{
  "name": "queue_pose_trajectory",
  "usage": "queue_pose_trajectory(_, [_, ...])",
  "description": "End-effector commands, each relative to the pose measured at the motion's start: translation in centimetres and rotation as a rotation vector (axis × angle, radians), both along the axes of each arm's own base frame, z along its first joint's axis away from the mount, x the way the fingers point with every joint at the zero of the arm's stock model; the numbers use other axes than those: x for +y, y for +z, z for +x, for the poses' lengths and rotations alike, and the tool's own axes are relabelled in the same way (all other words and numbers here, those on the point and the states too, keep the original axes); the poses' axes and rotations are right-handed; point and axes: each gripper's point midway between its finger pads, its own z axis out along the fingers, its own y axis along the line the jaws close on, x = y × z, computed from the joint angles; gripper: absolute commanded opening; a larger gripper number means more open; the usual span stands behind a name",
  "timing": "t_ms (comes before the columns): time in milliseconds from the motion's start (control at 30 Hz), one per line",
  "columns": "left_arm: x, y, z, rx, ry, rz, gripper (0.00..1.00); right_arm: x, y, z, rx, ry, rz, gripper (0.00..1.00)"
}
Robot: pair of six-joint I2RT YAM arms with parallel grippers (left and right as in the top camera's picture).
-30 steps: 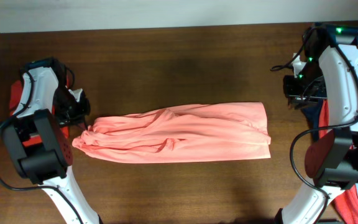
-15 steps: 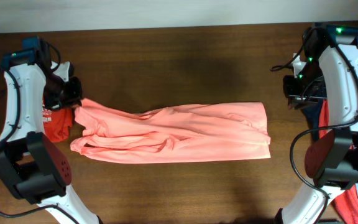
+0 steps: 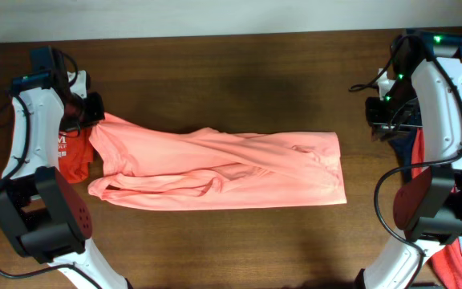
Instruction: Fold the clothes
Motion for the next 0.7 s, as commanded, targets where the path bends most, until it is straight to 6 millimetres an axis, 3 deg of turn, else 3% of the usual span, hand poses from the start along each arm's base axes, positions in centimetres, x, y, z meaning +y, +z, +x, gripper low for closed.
queue_pose_trajectory(0, [0.5, 0.3, 0.6, -0.027, 0.012, 0.016, 0.01, -0.5, 1.1, 0.0, -0.031, -0.012, -0.022, 0.21])
queue_pose_trajectory(167, [-0.5, -0.2, -0.8, 0.037, -0.004, 0.001, 0.01, -0.5, 1.1, 0.1, -0.035, -0.012, -0.023, 0.21])
queue_pose_trajectory(367, [-1.7, -1.2, -1.1, 0.057, -0.109, 0.027, 0.02, -0.5, 1.1, 0.1, -0.036, -0.012, -0.023, 0.21])
queue_pose_trajectory(667, [0.8, -1.5, -1.9, 0.108, -0.113, 0.184, 0.04, -0.5, 1.1, 0.1, -0.035, -0.012, -0.022, 0.21])
